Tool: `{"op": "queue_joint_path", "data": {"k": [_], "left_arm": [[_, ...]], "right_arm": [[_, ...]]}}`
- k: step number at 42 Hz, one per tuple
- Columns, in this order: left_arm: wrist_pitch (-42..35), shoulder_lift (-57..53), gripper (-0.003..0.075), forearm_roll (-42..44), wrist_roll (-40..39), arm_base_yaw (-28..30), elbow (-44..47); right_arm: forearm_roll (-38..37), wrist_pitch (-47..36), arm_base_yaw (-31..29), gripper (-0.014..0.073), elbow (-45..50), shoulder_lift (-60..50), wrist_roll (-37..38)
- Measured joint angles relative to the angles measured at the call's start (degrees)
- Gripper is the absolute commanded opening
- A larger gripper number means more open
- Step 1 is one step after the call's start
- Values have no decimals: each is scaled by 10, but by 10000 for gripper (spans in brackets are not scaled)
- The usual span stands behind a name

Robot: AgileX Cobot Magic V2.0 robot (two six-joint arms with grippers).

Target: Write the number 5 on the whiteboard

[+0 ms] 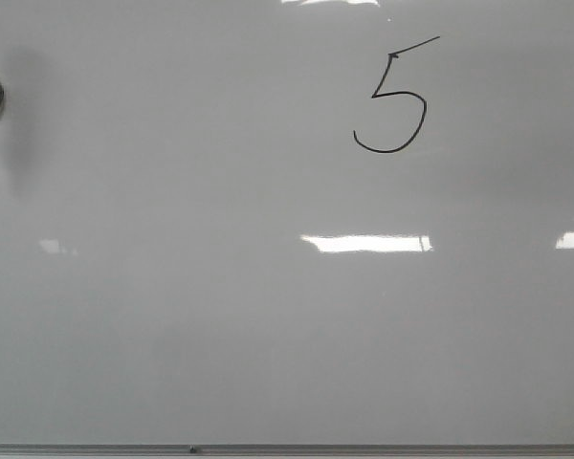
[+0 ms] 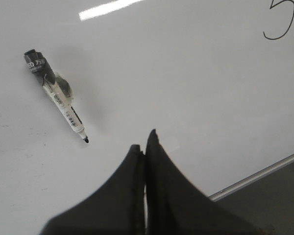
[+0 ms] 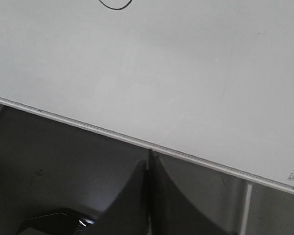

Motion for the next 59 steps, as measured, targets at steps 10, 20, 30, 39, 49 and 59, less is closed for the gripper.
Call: {"op": "queue_joint_path", "data": {"k": [10,20,30,39,49,59], "left_arm": [[0,0,-20,0,0,0,0],[0,0,-20,0,0,0,0],[0,-1,-20,0,0,0,0],[0,-39,-20,-3,0,56,0],[-53,-135,-20,-34,0,166,48],[-154,-256,-20,-45,0,244,188]], "right_arm": [[0,0,0,-70,0,0,0],[0,0,0,-70,0,0,0],[0,0,0,-70,0,0,0],[0,0,0,-70,0,-1,0],[0,0,0,-70,0,-1,0],[0,0,0,-70,0,-1,0]]}}
